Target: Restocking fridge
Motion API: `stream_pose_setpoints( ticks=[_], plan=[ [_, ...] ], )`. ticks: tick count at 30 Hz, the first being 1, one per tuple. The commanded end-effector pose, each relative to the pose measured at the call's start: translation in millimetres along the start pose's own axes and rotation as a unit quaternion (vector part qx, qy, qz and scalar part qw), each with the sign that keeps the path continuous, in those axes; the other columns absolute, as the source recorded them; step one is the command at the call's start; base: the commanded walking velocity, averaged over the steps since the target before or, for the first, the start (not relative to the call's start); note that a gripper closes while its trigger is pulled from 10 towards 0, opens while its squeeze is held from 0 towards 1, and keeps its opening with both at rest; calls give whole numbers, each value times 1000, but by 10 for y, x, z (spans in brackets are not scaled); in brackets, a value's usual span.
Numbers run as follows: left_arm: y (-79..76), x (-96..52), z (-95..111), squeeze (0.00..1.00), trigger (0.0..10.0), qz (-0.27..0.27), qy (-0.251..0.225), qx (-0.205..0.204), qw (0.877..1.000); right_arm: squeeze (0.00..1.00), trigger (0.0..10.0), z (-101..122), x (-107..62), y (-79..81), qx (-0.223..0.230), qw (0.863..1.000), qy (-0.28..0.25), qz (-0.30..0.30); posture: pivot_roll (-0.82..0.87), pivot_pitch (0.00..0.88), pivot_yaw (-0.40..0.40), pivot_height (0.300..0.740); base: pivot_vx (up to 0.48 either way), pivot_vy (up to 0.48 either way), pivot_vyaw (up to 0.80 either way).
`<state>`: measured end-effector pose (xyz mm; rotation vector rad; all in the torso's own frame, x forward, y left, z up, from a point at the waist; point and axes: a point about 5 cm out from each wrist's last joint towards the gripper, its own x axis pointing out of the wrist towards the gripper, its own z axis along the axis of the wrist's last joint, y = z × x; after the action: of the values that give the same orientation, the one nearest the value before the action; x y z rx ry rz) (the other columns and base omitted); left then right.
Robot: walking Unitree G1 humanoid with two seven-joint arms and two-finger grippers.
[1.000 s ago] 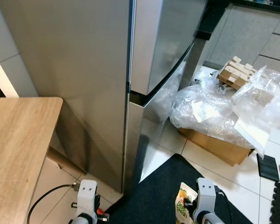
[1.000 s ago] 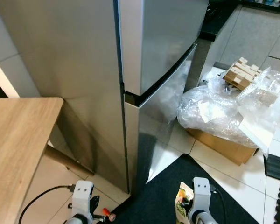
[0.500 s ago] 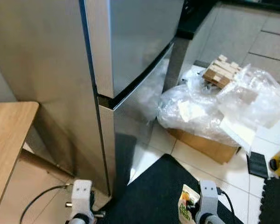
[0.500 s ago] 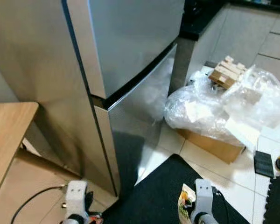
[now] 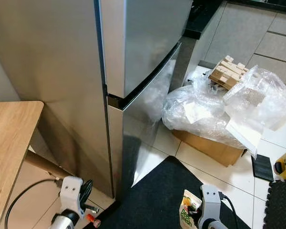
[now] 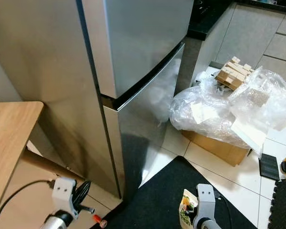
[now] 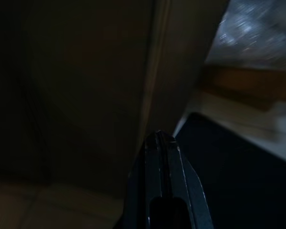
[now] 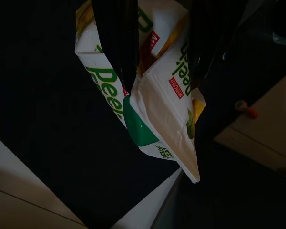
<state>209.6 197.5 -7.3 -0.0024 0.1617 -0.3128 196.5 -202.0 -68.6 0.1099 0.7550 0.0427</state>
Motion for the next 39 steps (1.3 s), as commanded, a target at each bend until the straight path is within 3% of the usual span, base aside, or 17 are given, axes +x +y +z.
stream_pose_setpoints(
  ticks=[1, 5, 10, 14, 26, 27, 38, 39],
  plan=[
    [0, -2, 29, 0, 10000, -39, 6, -7, 999, 0, 10000, 22, -8, -34, -8, 1000, -6, 1, -59, 99, -82, 740, 0, 0, 0],
    [16, 70, 177, 0, 10000, -95, -1, 23, 995, 0, 10000, 37, -2, -26, -8, 1000, -8, 4, -61, 104, -85, 740, 0, 0, 0],
    [48, 94, 229, 0, 10000, -98, -7, 38, 994, 0, 10000, 44, 0, -26, -9, 1000, -9, 4, -62, 107, -87, 740, 0, 0, 0],
    [149, 269, 460, 0, 10000, -79, -48, 67, 993, 0, 10000, 61, -2, -43, -10, 1000, -13, 5, -69, 112, -87, 740, 0, 0, 0],
    [-46, 411, 516, 0, 10000, -126, -54, 32, 990, 0, 10000, 18, -35, -95, -8, 1000, -11, -1, -88, 108, -81, 740, 0, 0, 0],
    [-68, 429, 521, 0, 0, -130, -55, 31, 990, 0, 10000, 14, -37, -98, -8, 1000, -11, -1, -88, 108, -82, 740, 0, 0, 0],
    [-86, 523, 589, 0, 0, -95, -74, 57, 991, 0, 10000, 32, -29, -90, -11, 1000, -12, 2, -87, 102, -90, 740, 0, 0, 0],
    [-85, 534, 597, 0, 2745, -88, -75, 62, 991, 0, 10000, 42, -25, -88, -11, 1000, -13, 2, -87, 102, -90, 740, 0, 0, 0]
  ],
)
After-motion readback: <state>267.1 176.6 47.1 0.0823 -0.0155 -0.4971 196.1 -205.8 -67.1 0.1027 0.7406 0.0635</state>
